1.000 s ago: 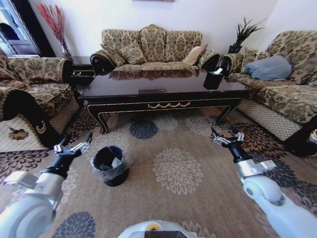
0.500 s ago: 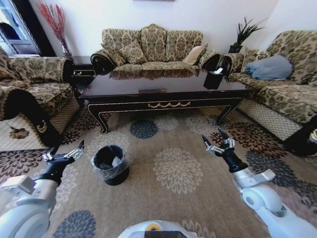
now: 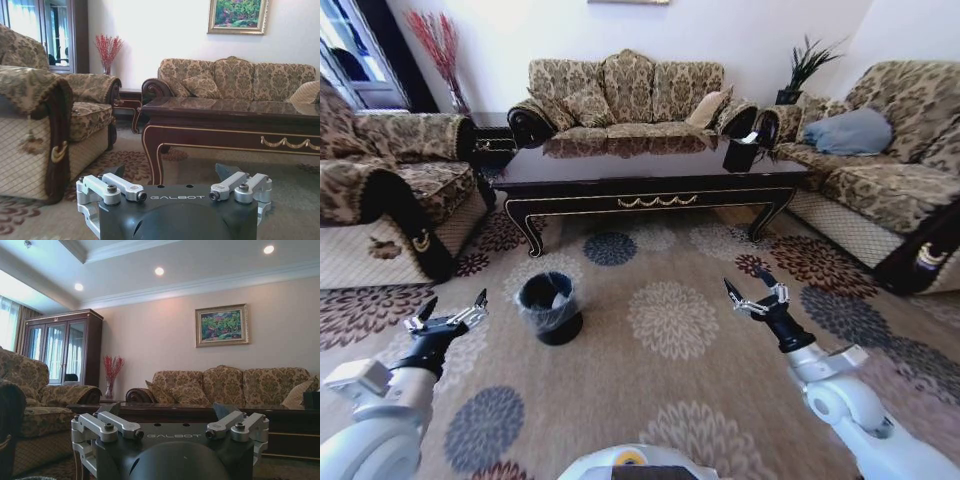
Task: Move to the front of the table and pick up the trash from the floor, then place it into the trash bin.
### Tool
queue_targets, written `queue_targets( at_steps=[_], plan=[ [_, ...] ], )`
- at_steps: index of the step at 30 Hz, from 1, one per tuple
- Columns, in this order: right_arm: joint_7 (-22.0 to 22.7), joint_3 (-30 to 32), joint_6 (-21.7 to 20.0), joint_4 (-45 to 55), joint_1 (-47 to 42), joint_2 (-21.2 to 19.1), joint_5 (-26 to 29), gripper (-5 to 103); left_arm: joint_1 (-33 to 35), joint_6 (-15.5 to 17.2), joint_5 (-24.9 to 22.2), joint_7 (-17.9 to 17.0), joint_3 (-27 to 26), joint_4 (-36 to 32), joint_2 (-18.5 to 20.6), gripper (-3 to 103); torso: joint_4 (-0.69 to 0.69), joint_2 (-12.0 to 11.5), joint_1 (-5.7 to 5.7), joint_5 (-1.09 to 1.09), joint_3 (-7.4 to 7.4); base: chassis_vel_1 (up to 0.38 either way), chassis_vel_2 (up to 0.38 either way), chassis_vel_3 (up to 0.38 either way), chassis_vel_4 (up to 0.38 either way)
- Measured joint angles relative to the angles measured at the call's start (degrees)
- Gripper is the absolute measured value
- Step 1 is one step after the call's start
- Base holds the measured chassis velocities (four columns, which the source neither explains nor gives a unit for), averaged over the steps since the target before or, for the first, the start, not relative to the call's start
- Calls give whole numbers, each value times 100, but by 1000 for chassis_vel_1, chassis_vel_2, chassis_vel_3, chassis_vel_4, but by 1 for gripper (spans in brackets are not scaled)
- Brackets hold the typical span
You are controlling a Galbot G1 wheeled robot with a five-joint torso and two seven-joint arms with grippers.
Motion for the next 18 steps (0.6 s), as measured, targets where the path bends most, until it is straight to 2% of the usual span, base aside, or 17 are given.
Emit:
queue_targets(
  at_steps=[18],
  plan=[
    [-205,25,72,-69,-156,9,-54,100,77,14,161,-49,193,5,-176,100,0,0,1,0,1,352,-355,-358,351]
  ],
)
